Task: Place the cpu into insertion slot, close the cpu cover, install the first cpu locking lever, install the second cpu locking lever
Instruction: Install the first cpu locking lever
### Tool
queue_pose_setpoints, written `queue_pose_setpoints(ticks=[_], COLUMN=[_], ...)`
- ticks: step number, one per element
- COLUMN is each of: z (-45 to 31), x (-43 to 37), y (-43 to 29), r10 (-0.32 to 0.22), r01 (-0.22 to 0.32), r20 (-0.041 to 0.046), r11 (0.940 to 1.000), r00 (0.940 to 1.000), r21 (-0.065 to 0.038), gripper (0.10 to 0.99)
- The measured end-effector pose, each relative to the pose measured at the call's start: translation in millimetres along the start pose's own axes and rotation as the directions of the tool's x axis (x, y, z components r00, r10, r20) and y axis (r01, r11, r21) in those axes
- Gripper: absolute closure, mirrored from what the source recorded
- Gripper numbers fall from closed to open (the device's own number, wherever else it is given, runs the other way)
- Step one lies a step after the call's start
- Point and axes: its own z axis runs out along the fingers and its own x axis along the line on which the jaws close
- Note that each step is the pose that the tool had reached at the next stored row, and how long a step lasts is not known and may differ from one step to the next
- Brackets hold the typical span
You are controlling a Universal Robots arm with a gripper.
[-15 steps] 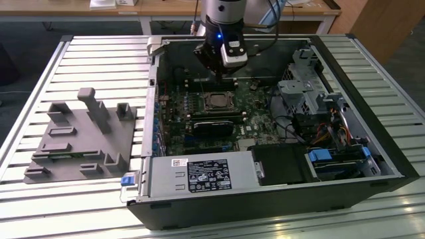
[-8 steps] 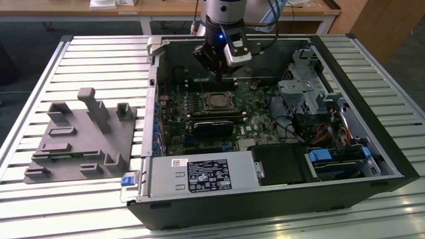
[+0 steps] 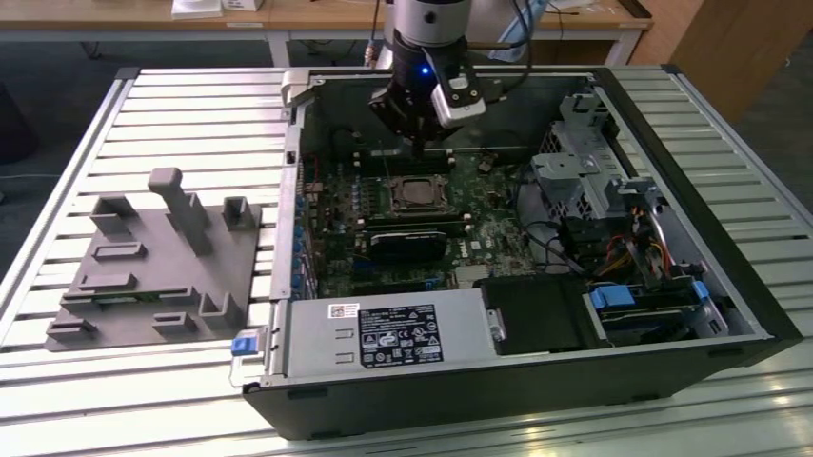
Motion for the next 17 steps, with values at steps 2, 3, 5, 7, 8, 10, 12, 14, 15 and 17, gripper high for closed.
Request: queue_pose_setpoints(ticks=[2,3,5,7,8,10,12,14,15,17], z=[0.2,0.3,0.4,0.4,0.4,0.4,0.5,0.5,0.4,0.5], x=[0.0,0.0,0.0,0.0,0.0,0.2,1.4,3.6,5.3,8.9], y=[0.0,0.0,0.0,0.0,0.0,-0.1,-0.3,-0.8,-1.2,-1.9], r10=[-0.037,-0.055,-0.090,-0.111,-0.113,-0.114,-0.115,-0.115,-0.115,-0.115], r01=[0.037,0.055,0.091,0.111,0.113,0.114,0.115,0.115,0.115,0.115], r20=[-0.0014,-0.0021,-0.0036,-0.0043,-0.0044,-0.0043,-0.0030,-0.0015,-0.0009,0.0000], r11=[0.9993,0.9985,0.9959,0.9938,0.9936,0.9935,0.9934,0.9933,0.9933,0.9933], r00=[0.9993,0.9985,0.9959,0.9938,0.9936,0.9935,0.9934,0.9933,0.9933,0.9933], r21=[0.000,0.000,0.000,0.000,0.000,0.000,0.000,-0.001,-0.001,-0.001], gripper=[0.980,0.980,0.980,0.980,0.980,0.980,0.980,0.980,0.980,0.980])
